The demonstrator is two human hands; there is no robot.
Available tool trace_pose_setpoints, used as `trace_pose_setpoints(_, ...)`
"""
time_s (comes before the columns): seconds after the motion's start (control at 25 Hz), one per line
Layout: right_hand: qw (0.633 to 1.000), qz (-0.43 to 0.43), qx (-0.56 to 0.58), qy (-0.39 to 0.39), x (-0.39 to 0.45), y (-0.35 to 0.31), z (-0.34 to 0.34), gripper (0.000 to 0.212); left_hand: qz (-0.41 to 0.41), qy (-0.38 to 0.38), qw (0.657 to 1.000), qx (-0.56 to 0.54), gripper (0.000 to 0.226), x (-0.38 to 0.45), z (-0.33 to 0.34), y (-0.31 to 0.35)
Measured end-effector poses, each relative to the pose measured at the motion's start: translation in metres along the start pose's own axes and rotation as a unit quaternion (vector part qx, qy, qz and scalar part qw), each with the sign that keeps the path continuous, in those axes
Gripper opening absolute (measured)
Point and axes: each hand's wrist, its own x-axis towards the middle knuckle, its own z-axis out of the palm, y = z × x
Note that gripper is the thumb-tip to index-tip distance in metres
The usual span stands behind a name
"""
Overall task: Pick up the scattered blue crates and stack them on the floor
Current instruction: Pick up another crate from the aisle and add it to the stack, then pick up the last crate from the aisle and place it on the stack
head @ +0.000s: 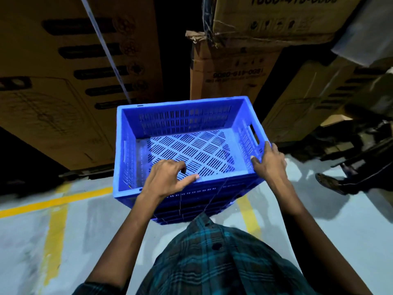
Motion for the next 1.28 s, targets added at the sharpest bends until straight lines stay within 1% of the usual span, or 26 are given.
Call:
trace_pose_setpoints(0.08,1.0,0.0,-0.023,0.007,-0.021,-0.002,0.004,0.062,0.0,-0.008,1.0,-0.019,0.053,-0.002,0.005,0.008)
trace_pose_setpoints(0.16,1.0,-0.01,-0.001,0.003,-0.037,0.0,0.011,0.06,-0.002,-0.019,0.999,-0.038,0.045,-0.004,0.01,0.018)
trace_pose_setpoints(0.28,0.997,-0.051,0.047,-0.023,-0.062,0.002,0.015,0.078,-0.001,-0.022,0.996,-0.085,0.029,-0.011,0.011,0.035)
trace_pose_setpoints(0.32,0.996,-0.067,0.061,-0.026,-0.075,0.002,0.015,0.077,0.008,-0.022,0.995,-0.1,0.026,-0.014,0.01,0.041)
trace_pose_setpoints(0.4,0.991,-0.083,0.1,-0.025,-0.104,-0.001,0.007,0.064,0.028,-0.016,0.992,-0.121,0.019,-0.018,0.009,0.051)
trace_pose_setpoints(0.48,0.985,-0.072,0.154,-0.012,-0.132,-0.003,0.002,0.055,0.048,-0.004,0.99,-0.134,0.012,-0.019,0.009,0.06)
trace_pose_setpoints(0.6,0.978,-0.04,0.203,-0.002,-0.18,0.013,0.0,0.05,0.101,-0.015,0.982,-0.161,0.01,-0.021,0.015,0.079)
trace_pose_setpoints(0.64,0.977,-0.022,0.213,-0.006,-0.196,0.023,-0.001,0.049,0.12,-0.02,0.977,-0.176,0.01,-0.02,0.015,0.087)
trace_pose_setpoints(0.72,0.971,0.042,0.234,0.004,-0.226,0.045,-0.006,0.05,0.164,-0.044,0.964,-0.207,0.013,-0.013,0.018,0.106)
trace_pose_setpoints(0.88,0.935,0.175,0.298,0.078,-0.291,0.083,-0.015,0.048,0.253,-0.117,0.931,-0.237,0.018,-0.01,0.028,0.158)
trace_pose_setpoints(0.96,0.913,0.23,0.317,0.114,-0.341,0.097,-0.016,0.046,0.295,-0.151,0.905,-0.266,0.017,-0.025,0.033,0.192)
trace_pose_setpoints(1.12,0.853,0.338,0.352,0.183,-0.457,0.121,-0.008,0.044,0.379,-0.269,0.824,-0.324,0.015,-0.08,0.045,0.262)
trace_pose_setpoints(1.2,0.817,0.391,0.373,0.201,-0.513,0.132,0.002,0.041,0.391,-0.313,0.784,-0.367,0.013,-0.115,0.042,0.292)
trace_pose_setpoints(1.28,0.772,0.439,0.386,0.251,-0.577,0.145,0.011,0.035,0.402,-0.343,0.753,-0.391,0.009,-0.163,0.038,0.323)
